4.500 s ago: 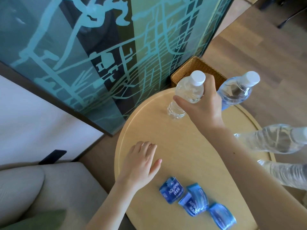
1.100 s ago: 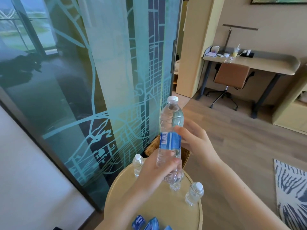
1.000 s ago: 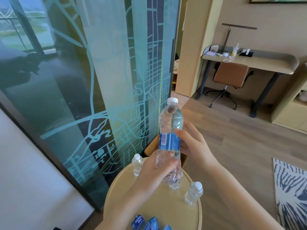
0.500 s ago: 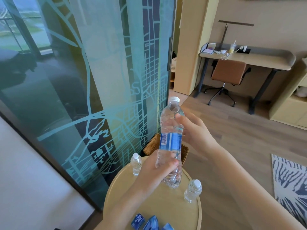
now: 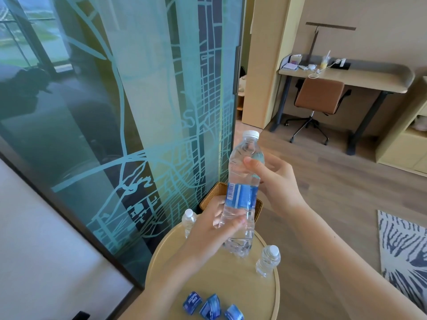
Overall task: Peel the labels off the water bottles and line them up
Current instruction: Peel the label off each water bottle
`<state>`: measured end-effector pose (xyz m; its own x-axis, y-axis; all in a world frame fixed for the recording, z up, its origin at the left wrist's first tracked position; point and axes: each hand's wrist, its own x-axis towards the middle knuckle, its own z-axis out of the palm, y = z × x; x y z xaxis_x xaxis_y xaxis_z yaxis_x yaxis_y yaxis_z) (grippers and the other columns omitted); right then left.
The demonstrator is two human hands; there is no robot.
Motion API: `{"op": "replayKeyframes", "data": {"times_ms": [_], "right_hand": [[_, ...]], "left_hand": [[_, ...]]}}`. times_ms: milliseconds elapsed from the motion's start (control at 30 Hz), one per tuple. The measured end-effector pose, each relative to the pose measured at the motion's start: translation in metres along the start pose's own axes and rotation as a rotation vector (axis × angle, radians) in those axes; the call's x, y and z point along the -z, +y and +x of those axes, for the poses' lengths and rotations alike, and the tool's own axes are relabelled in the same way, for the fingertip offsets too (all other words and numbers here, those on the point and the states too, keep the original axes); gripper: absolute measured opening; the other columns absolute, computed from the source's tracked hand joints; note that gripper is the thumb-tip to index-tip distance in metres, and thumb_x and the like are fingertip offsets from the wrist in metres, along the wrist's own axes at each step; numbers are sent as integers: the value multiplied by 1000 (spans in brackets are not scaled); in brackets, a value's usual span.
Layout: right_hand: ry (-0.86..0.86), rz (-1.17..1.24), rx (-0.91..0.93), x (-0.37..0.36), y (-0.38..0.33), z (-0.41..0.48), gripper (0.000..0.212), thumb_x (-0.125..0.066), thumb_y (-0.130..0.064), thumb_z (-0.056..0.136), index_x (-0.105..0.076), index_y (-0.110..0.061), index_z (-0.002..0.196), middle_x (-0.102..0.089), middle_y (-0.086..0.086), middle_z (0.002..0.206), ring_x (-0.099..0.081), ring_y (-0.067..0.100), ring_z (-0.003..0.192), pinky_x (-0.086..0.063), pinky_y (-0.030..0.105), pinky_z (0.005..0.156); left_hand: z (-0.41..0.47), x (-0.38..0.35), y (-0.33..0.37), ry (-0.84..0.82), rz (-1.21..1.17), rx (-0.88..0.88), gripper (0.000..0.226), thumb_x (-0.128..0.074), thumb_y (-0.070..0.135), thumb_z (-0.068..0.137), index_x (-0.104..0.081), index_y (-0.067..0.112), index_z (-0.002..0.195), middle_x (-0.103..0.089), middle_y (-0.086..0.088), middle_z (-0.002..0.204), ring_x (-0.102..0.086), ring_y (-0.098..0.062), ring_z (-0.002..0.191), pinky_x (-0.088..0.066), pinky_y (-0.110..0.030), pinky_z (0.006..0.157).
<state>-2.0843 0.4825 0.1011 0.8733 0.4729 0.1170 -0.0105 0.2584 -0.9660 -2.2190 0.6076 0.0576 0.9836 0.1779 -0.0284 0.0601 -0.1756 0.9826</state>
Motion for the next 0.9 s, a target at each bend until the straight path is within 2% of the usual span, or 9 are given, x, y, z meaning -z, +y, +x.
{"op": "replayKeyframes", "data": {"times_ms": [100, 233, 300, 367, 467, 667, 733, 900], "right_hand": [[17, -6, 16, -2, -1, -1, 28, -78, -25, 84, -76, -12, 108, -78, 14, 98, -76, 31, 91, -60, 36, 73], [0, -11, 13, -3, -1, -3, 31, -79, -24, 84, -75, -12, 111, -78, 14, 100, -76, 33, 93, -60, 41, 76], [-9, -25, 14, -2, -1, -4, 34, -81, -27, 81, -75, -15, 113, -78, 13, 102, -76, 33, 95, -61, 45, 80], [-7, -34, 10, -2, -1, -6, 37, -82, -31, 78, -75, -18, 112, -78, 13, 103, -76, 34, 96, -61, 50, 84], [12, -37, 12, -2, 1, -8, 31, -82, -30, 78, -77, -19, 107, -78, 13, 102, -76, 34, 94, -61, 53, 85], [36, -41, 30, -2, 3, -11, 25, -83, -30, 76, -80, -25, 100, -79, 13, 102, -76, 34, 96, -59, 57, 88], [49, -43, 30, -2, 4, -12, 23, -83, -30, 77, -80, -26, 100, -79, 12, 103, -75, 33, 98, -58, 58, 90], [63, -33, 24, -2, 9, -14, 20, -80, -20, 84, -78, -22, 104, -78, 12, 104, -75, 32, 99, -57, 58, 91]], "left_hand": [[3, -3, -1, 112, 91, -121, 51, -69, 56, 78, -50, 44, 124, -65, 25, 120, -59, 7, 114, -44, -7, 89], [11, -4, 2, 277, 253, -261, 51, -67, 55, 81, -52, 30, 124, -65, 18, 117, -60, 0, 114, -44, -11, 95], [13, -4, 5, 318, 307, -306, 45, -68, 50, 85, -56, 26, 121, -66, 16, 114, -62, -4, 110, -48, -16, 93], [13, -5, 5, 344, 320, -337, 37, -73, 39, 89, -59, 21, 118, -68, 13, 109, -65, -8, 105, -54, -28, 92], [13, -8, 3, 377, 295, -351, 32, -77, 28, 89, -61, 17, 114, -71, 10, 106, -68, -10, 100, -57, -38, 89], [12, -8, -1, 419, 261, -398, 28, -77, 21, 89, -70, 17, 115, -76, 11, 102, -72, -6, 95, -60, -28, 85], [12, -6, -3, 418, 280, -405, 33, -75, 24, 89, -71, 15, 120, -76, 15, 104, -73, -3, 96, -60, -25, 85], [10, -6, -7, 387, 295, -418, 43, -67, 33, 90, -60, 30, 133, -61, 51, 102, -67, 14, 100, -54, -12, 88]]}}
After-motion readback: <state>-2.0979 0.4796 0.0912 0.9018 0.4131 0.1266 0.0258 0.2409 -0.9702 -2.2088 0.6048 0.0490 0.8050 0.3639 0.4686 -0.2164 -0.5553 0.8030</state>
